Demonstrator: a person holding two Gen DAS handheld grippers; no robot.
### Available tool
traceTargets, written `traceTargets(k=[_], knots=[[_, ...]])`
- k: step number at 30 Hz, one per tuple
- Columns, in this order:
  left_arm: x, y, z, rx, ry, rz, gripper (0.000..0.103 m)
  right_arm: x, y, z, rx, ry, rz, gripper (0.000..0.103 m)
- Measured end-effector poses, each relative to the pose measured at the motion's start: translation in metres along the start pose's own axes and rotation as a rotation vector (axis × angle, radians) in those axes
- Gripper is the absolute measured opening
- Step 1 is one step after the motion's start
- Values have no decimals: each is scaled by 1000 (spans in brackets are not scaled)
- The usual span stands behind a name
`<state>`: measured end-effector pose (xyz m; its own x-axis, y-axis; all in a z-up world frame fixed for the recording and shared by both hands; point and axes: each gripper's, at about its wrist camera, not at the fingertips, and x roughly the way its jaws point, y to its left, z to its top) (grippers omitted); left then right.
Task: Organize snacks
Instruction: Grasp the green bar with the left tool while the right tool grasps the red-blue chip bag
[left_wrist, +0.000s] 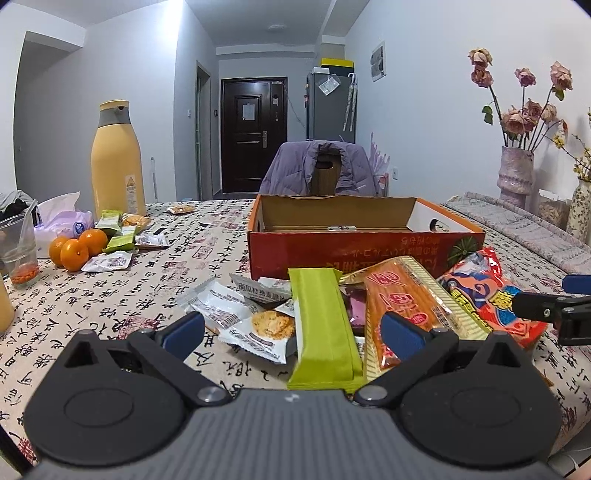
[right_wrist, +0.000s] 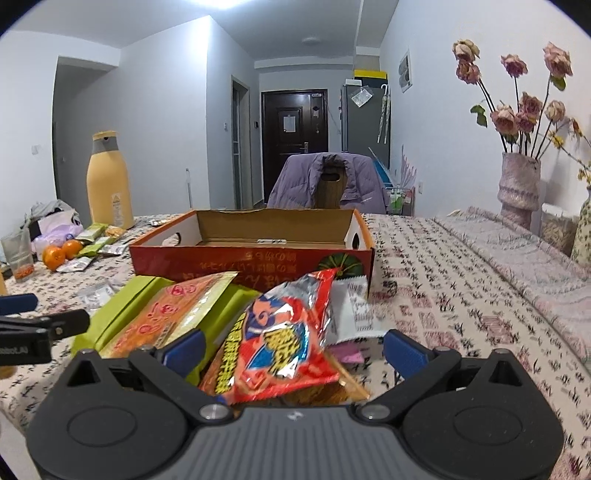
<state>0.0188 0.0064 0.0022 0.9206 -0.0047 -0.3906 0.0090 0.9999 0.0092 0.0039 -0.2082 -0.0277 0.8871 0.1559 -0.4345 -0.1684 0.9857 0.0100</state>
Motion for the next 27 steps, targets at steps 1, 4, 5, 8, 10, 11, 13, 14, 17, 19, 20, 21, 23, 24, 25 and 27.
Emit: traceTargets(k=[1,4,5,8,10,11,13,14,17,19,20,21,23,24,25,27], knots=[[2,0,1,-1,2,6,103,5,2,3,-16,9,-6,98],[6,2,2,-3,7,18,103,20,8,9,-48,38,-7,94],[7,3,2,-3,9,23,103,25,10,10,-53,48,-7,93],[11,5,3,-7,16,34,103,40,17,15,-67,75,-4,87],[14,6,3,-8,22,43,103,49,22,17,-82,94,-11,87],[15,7,3,-8,24,46,103,53,24,18,-89,106,-22,86],[19,9,3,-12,32,50,103,59,27,17,-89,125,-28,85],[20,10,3,-14,35,51,103,61,27,17,-88,131,-26,85],[26,10,4,-12,49,54,103,67,32,13,-108,152,-41,83],[30,9,5,-10,57,51,103,69,33,11,-122,159,-47,84],[31,7,5,-8,60,49,103,69,33,10,-125,161,-48,83],[33,6,5,-5,64,45,103,69,33,10,-129,161,-47,82],[37,3,7,1,71,36,103,69,32,9,-138,163,-45,78],[38,1,8,6,74,34,103,68,32,8,-143,164,-40,77],[40,-1,9,13,77,33,103,68,32,9,-145,165,-34,73],[44,-5,10,25,85,28,103,66,30,9,-144,164,-27,68]])
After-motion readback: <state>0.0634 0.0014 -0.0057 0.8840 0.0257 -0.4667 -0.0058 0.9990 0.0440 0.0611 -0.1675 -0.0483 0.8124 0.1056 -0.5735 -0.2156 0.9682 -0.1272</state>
